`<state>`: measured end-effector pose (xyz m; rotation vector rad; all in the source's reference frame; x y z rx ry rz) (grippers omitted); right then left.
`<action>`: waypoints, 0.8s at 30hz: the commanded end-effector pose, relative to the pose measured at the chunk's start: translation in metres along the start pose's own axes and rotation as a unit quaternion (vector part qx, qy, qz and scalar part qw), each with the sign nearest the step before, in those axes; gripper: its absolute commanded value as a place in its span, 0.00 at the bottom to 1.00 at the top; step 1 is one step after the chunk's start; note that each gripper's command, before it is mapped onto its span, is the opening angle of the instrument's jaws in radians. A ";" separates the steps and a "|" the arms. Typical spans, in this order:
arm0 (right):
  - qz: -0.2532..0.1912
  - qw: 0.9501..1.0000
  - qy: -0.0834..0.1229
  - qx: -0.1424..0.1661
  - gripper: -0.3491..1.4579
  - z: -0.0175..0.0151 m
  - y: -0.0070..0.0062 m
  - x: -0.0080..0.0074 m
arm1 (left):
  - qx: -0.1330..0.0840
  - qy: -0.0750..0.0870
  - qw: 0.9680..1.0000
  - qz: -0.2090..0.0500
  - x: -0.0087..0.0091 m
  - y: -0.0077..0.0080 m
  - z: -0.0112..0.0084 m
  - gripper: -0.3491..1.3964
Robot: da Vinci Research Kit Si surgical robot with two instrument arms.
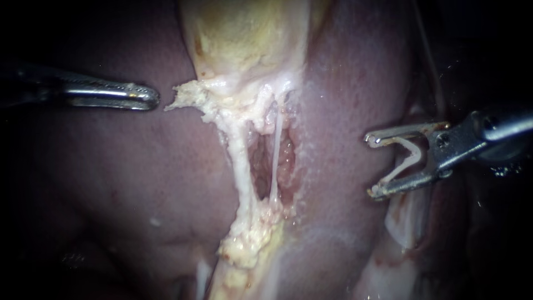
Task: Grabbing gallbladder
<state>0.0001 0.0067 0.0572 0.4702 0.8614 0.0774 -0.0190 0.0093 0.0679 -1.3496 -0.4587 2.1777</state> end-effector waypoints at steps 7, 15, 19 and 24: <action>0.000 1.000 0.000 0.000 0.47 0.0000 0.0000 0.0000 | 0.002 0.000 1.000 -0.003 0.0012 0.0000 0.0001 0.51; 0.003 1.000 0.000 0.000 0.47 0.0000 0.0000 0.0000 | 0.017 -0.001 1.000 -0.006 0.0022 0.0004 0.0010 0.62; 0.003 1.000 0.000 0.000 0.47 0.0000 0.0000 0.0000 | 0.026 -0.001 1.000 -0.007 0.0026 0.0000 0.0026 0.59; 0.003 1.000 0.000 0.000 0.47 0.0000 -0.0001 0.0000 | 0.036 -0.001 0.999 -0.007 0.0026 0.0000 0.0052 0.55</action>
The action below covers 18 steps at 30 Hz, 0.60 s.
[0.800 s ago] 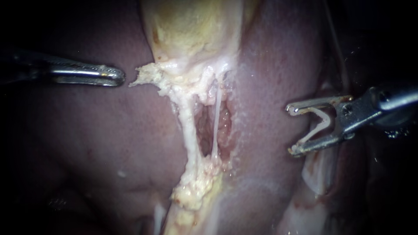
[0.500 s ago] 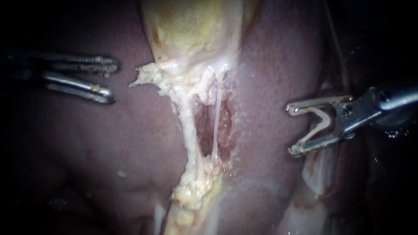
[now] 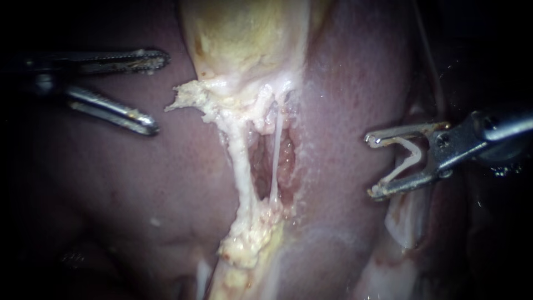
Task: Grabbing gallbladder
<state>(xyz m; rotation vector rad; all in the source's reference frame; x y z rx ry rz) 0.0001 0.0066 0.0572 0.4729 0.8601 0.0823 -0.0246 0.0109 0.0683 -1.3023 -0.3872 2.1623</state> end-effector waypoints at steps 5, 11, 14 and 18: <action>0.000 1.000 0.000 0.000 0.47 0.0000 -0.0001 0.0000 | 0.001 0.001 1.000 0.002 -0.0005 0.0009 0.0025 0.50; 0.000 1.000 0.000 0.000 0.47 0.0000 -0.0001 0.0000 | 0.001 0.002 1.000 0.003 -0.0008 0.0012 0.0034 0.38; 0.000 1.000 0.000 0.000 0.47 0.0000 -0.0001 0.0000 | 0.001 0.002 1.000 -0.006 -0.0008 0.0012 0.0035 0.24; 0.000 1.000 0.000 0.000 0.47 0.0000 -0.0001 0.0000 | 0.001 0.002 1.000 -0.021 -0.0007 0.0016 0.0034 0.00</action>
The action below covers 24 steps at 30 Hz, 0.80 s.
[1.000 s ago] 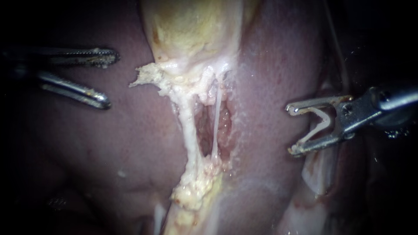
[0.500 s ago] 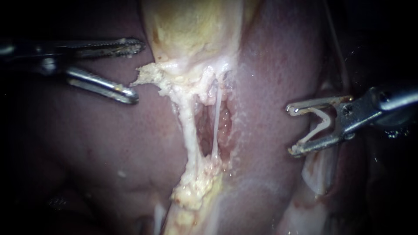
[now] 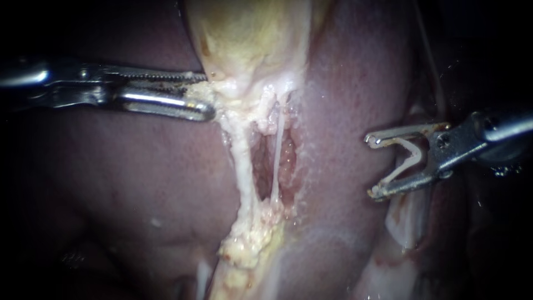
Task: Grabbing gallbladder
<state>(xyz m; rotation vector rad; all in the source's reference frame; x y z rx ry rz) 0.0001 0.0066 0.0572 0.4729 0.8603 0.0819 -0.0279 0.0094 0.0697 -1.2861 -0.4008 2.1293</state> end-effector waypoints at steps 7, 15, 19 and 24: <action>0.000 1.000 0.000 0.000 0.47 0.0000 0.0000 0.0000 | -0.006 -0.002 0.999 -0.032 0.0003 0.0019 -0.0018 0.00; 0.000 1.000 0.000 0.000 0.47 -0.0001 0.0000 -0.0001 | -0.007 -0.012 0.999 -0.041 0.0025 0.0003 -0.0069 0.00; 0.000 1.000 0.000 0.000 0.47 -0.0001 0.0000 -0.0001 | 0.000 -0.008 0.999 -0.051 0.0042 -0.0009 -0.0097 0.00; 0.000 1.000 0.000 0.000 0.47 -0.0001 0.0000 -0.0001 | 0.001 -0.006 0.999 -0.050 0.0048 -0.0008 -0.0103 0.00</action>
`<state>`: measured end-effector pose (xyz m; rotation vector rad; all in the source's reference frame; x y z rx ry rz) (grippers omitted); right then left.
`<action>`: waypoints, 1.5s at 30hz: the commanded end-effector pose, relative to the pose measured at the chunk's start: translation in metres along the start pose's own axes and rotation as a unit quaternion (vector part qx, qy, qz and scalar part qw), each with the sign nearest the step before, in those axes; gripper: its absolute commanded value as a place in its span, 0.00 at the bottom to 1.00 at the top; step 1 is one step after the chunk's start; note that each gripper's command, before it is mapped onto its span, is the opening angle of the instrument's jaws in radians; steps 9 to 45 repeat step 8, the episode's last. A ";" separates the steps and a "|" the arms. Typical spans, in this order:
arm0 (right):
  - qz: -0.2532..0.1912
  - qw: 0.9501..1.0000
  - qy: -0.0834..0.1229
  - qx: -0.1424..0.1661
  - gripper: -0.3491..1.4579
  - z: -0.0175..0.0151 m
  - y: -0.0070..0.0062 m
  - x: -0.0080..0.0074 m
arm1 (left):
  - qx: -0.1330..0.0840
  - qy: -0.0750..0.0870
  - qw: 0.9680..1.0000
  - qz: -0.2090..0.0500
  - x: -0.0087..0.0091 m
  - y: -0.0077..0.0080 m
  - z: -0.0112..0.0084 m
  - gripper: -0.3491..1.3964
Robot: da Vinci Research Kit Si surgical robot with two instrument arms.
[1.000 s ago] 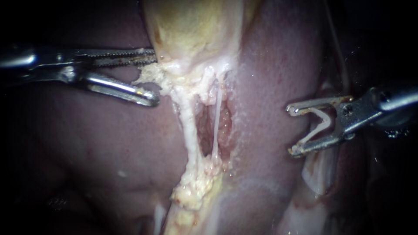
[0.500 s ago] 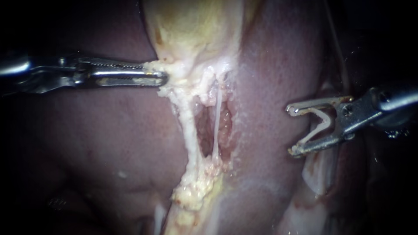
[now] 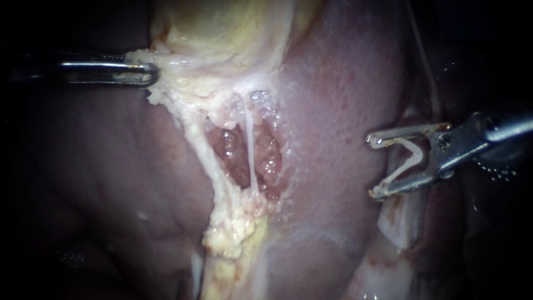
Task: Grabbing gallbladder
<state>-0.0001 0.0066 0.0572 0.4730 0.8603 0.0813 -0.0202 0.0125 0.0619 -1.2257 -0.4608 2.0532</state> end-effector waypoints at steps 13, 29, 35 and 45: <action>0.000 1.000 0.000 0.000 0.47 0.0000 0.0000 0.0000 | 0.002 0.001 1.000 0.002 -0.0002 0.0002 0.0006 0.00; 0.000 1.000 0.000 0.000 0.47 0.0000 0.0000 0.0000 | 0.002 0.001 1.000 0.002 -0.0002 0.0002 0.0006 0.00; 0.000 1.000 0.000 0.000 0.47 0.0000 0.0000 0.0000 | 0.002 0.001 1.000 0.002 -0.0002 0.0002 0.0006 0.00; 0.000 1.000 0.000 0.000 0.47 0.0000 0.0000 0.0000 | 0.002 0.001 1.000 0.002 -0.0002 0.0002 0.0006 0.00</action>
